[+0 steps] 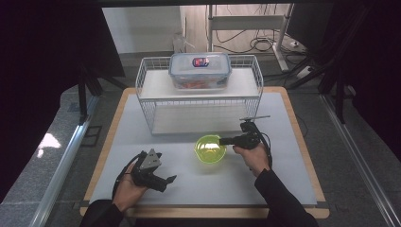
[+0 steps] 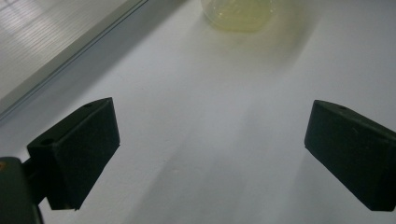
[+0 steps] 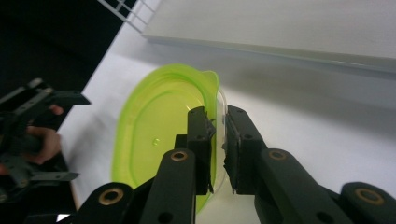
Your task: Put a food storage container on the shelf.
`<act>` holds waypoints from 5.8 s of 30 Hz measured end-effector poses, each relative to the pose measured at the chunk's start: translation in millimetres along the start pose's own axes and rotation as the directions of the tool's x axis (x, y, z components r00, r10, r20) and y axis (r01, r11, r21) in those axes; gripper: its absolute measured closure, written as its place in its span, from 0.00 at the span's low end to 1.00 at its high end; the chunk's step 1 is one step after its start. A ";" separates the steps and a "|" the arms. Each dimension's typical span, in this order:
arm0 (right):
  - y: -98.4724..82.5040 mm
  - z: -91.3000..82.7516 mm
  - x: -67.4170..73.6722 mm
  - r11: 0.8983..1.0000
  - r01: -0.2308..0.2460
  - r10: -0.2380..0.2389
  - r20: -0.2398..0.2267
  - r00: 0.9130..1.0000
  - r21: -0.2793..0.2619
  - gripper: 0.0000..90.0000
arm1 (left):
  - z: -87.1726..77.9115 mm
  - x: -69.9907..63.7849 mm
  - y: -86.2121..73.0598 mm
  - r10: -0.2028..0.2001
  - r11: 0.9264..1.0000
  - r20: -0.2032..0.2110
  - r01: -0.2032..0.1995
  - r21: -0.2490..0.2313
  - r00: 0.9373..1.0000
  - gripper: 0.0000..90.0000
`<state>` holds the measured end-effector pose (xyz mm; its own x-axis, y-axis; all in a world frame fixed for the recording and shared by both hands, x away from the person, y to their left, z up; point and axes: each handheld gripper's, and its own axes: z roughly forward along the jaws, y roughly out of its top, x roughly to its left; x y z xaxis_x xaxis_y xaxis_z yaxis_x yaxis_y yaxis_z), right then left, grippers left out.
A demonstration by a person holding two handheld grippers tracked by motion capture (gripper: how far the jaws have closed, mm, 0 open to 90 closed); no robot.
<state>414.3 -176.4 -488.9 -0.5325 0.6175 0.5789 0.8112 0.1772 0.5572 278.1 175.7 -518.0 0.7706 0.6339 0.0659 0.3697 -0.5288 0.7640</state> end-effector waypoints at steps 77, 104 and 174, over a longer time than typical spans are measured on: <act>181.2 -120.8 110.4 0.922 0.005 -0.073 -0.162 0.984 -0.386 0.93 | -3.5 2.4 0.1 -0.017 0.999 0.009 0.017 -0.033 1.000 0.03; 230.5 -74.6 87.1 0.889 -0.123 0.095 -0.087 0.992 -0.441 0.68 | -4.7 2.8 -0.6 -0.013 0.999 0.024 0.014 -0.038 1.000 0.04; -73.5 -57.9 30.9 0.865 0.496 -0.448 0.326 0.832 -0.078 0.01 | -1.1 2.2 -1.9 -0.026 0.999 0.023 0.026 -0.026 0.999 0.03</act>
<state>324.2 -214.7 -477.5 -0.7280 0.6845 0.0382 0.4187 0.3998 0.8154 278.6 178.7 -518.6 0.7727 0.6340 0.0312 0.3764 -0.4973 0.7817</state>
